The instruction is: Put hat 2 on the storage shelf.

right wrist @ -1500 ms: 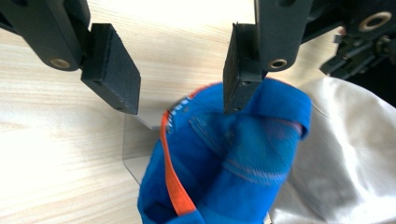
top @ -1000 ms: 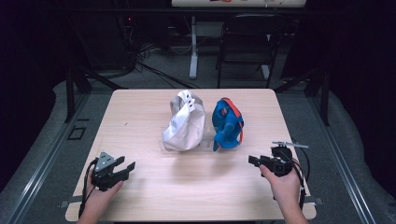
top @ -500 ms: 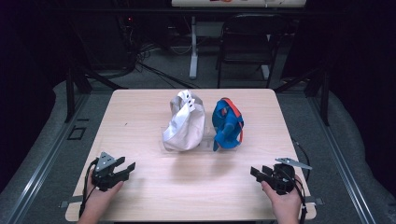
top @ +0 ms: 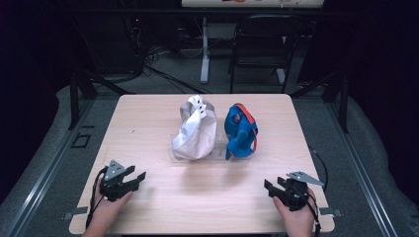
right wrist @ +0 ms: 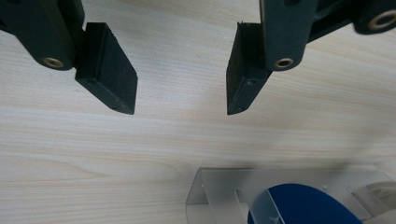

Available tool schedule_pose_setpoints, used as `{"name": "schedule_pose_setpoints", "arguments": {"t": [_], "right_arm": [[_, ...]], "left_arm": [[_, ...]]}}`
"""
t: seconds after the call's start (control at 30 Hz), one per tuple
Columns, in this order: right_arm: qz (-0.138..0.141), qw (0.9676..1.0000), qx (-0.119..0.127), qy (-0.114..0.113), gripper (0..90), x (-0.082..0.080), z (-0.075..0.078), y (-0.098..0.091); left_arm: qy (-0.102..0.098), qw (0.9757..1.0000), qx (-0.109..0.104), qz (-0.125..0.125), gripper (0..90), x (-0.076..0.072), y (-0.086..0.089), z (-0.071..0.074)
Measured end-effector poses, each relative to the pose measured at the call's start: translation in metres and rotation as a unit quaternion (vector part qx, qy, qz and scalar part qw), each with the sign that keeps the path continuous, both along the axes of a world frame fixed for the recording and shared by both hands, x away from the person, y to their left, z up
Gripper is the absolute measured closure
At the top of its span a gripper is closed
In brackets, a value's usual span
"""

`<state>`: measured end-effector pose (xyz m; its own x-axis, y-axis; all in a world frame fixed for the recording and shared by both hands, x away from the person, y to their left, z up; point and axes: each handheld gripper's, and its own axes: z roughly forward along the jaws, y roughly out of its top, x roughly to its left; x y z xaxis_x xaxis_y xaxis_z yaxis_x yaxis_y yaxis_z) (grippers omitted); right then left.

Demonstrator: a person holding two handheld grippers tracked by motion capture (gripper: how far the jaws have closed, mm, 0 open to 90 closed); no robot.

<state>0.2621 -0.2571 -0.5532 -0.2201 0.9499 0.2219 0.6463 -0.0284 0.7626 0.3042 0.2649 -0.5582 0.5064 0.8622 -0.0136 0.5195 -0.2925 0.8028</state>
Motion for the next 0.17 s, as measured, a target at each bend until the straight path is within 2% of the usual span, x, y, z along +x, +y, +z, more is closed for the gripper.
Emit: {"name": "schedule_pose_setpoints", "arguments": {"t": [0.17], "right_arm": [[0.009, 0.9999, -0.01, -0.009, 45.2, -0.0011, -0.0003, 0.0031]], "left_arm": [[0.003, 1.0, 0.0, -0.007, 48.0, 0.0029, -0.0055, -0.0004]]}}
